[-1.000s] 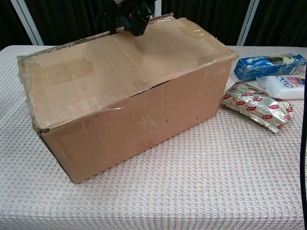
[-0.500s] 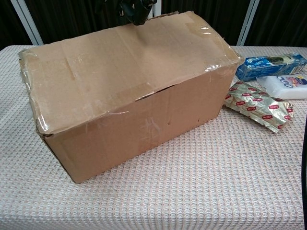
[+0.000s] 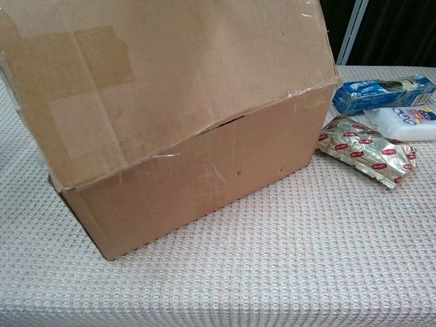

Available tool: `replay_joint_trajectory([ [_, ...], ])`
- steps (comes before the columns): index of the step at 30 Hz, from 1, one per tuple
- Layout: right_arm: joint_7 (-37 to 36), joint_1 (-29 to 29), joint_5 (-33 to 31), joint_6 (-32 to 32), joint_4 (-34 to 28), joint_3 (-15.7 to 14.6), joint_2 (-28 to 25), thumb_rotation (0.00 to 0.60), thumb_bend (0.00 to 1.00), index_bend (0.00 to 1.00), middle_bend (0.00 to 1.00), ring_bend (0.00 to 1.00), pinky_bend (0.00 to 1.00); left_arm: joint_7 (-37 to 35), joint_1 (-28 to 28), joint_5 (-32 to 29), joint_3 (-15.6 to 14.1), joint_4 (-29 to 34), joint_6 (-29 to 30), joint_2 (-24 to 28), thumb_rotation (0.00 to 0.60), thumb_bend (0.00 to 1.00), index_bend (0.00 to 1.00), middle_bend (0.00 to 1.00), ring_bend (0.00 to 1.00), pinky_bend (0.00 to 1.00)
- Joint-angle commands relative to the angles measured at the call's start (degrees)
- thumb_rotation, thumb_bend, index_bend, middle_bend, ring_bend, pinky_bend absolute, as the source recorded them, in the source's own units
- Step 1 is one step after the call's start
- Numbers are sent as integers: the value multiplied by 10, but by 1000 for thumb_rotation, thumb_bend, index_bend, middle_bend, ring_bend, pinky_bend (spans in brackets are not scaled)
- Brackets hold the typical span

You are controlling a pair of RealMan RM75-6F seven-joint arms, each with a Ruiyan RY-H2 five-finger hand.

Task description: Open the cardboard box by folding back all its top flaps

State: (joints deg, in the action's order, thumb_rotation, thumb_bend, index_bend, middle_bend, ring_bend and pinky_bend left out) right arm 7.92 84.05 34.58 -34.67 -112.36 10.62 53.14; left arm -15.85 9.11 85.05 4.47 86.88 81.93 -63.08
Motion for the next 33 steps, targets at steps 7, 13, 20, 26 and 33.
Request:
replay_joint_trajectory([
  [7, -107, -105, 109, 62, -89, 64, -119, 600, 896, 62, 505, 519, 46, 14, 3, 1, 0, 17, -2, 6, 49, 0, 122, 129, 105, 184],
  [13, -159, -167, 190, 81, -129, 97, -161, 600, 897, 63, 521, 541, 47, 25, 2, 5, -1, 34, 2, 14, 50, 0, 121, 129, 105, 184],
  [20, -232, -266, 315, 63, -186, 130, -218, 600, 891, 63, 537, 557, 47, 29, 3, 5, -1, 47, 1, 21, 50, 0, 120, 129, 106, 184],
  [26, -319, -352, 448, 36, -216, 129, -268, 600, 886, 60, 543, 566, 59, 31, 7, 5, -2, 54, -5, 29, 49, 0, 119, 129, 105, 184],
  [33, -389, -401, 601, 40, -210, 79, -278, 600, 882, 59, 540, 550, 73, 38, 7, 6, -5, 54, -7, 22, 52, 0, 120, 129, 105, 184],
])
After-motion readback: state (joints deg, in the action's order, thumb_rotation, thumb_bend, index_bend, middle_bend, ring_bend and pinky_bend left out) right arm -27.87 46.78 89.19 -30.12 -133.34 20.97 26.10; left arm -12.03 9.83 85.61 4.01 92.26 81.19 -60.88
